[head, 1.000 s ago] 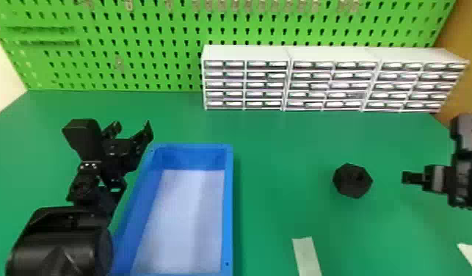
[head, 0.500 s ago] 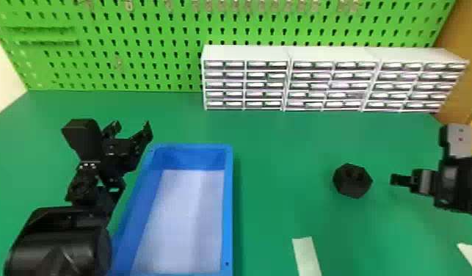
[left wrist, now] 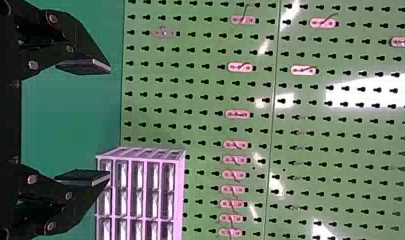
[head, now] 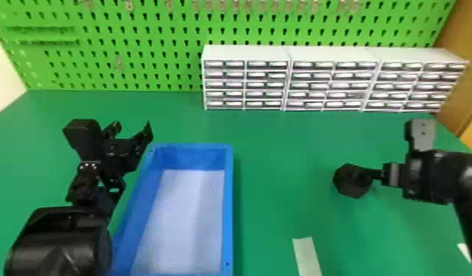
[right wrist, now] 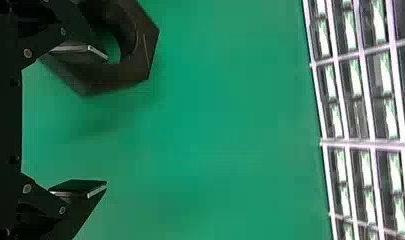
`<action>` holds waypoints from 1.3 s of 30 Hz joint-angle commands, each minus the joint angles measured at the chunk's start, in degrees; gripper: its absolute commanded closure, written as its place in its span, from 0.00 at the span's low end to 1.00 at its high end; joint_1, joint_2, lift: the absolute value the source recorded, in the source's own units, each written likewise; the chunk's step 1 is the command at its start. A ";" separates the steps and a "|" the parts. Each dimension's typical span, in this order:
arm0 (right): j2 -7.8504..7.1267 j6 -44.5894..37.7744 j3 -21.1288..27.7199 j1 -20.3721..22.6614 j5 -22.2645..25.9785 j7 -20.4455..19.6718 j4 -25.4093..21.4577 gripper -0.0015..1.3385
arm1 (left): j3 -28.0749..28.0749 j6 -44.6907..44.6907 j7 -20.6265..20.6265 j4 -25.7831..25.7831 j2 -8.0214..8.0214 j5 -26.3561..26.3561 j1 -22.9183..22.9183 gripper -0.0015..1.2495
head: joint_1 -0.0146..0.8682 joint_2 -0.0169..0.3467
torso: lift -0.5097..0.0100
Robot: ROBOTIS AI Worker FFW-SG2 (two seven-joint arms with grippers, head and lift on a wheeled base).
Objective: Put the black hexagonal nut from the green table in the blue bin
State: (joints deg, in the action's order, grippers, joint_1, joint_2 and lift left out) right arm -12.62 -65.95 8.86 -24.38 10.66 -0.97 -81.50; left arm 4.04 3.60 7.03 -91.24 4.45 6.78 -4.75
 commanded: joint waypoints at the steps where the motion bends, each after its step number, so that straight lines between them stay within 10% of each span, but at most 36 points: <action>1: 0.58 0.56 -1.56 -0.58 -0.38 0.09 0.90 0.28 | 0.00 0.00 0.00 0.01 0.04 -0.01 0.00 0.40 | 0.79 0.19 | 0.79; 22: 0.31 2.05 -1.03 -0.23 -2.05 1.23 4.15 0.30 | 0.27 0.00 0.18 -0.17 0.04 -0.10 0.18 0.40 | 0.79 0.19 | 0.79; 39: 1.46 0.91 0.37 -0.31 -5.30 1.23 5.12 0.73 | 0.44 0.00 0.26 -0.34 -0.05 -0.28 0.27 0.40 | 0.79 0.19 | 0.79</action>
State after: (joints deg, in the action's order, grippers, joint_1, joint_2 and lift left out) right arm -11.36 -64.75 9.32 -24.61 6.14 0.26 -76.42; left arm 4.42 3.60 7.29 -91.55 4.46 6.65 -4.48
